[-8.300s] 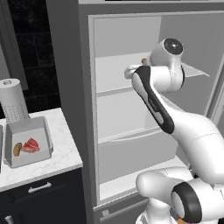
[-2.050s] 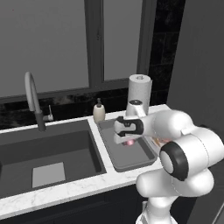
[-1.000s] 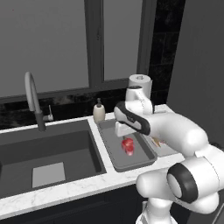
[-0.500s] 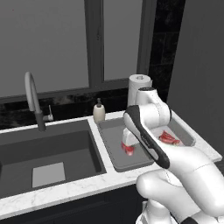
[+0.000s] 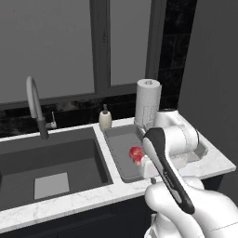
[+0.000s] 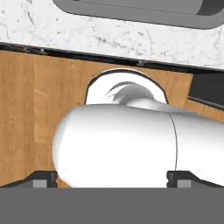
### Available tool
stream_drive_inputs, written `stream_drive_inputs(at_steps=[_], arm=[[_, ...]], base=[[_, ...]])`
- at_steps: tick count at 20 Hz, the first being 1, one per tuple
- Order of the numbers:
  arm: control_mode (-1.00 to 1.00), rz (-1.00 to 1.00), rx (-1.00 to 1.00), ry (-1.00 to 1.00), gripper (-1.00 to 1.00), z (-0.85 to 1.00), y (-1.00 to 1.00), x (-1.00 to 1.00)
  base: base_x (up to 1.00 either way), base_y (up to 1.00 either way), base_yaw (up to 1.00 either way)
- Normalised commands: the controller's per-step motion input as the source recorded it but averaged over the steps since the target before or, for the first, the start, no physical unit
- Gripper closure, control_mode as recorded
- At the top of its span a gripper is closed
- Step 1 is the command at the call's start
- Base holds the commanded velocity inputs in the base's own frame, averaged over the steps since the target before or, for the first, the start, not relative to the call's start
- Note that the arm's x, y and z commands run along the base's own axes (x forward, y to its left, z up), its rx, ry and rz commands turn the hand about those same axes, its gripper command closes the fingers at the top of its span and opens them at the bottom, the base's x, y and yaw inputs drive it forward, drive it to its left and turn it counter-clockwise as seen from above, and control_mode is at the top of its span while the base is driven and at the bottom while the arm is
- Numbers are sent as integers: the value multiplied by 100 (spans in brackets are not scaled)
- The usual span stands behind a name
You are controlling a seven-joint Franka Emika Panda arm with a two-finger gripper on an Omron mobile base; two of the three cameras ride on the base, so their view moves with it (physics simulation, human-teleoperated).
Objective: Place one sweet potato and one steak in each tupperware on the nearby counter, to pack two identical lunches.
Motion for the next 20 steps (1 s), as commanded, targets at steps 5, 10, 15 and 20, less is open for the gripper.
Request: stream_drive_inputs(at_steps=[5, 10, 15, 20], arm=[[-100, 0, -2, -20, -100, 80, -10, -71], [-100, 0, -1, -32, -100, 100, -2, -59], [-100, 0, 0, -21, -100, 56, -8, -64], [-100, 0, 0, -18, -100, 40, -27, -36]], base=[[0, 0, 0], [0, 0, 0], [0, 0, 0], [0, 0, 0]])
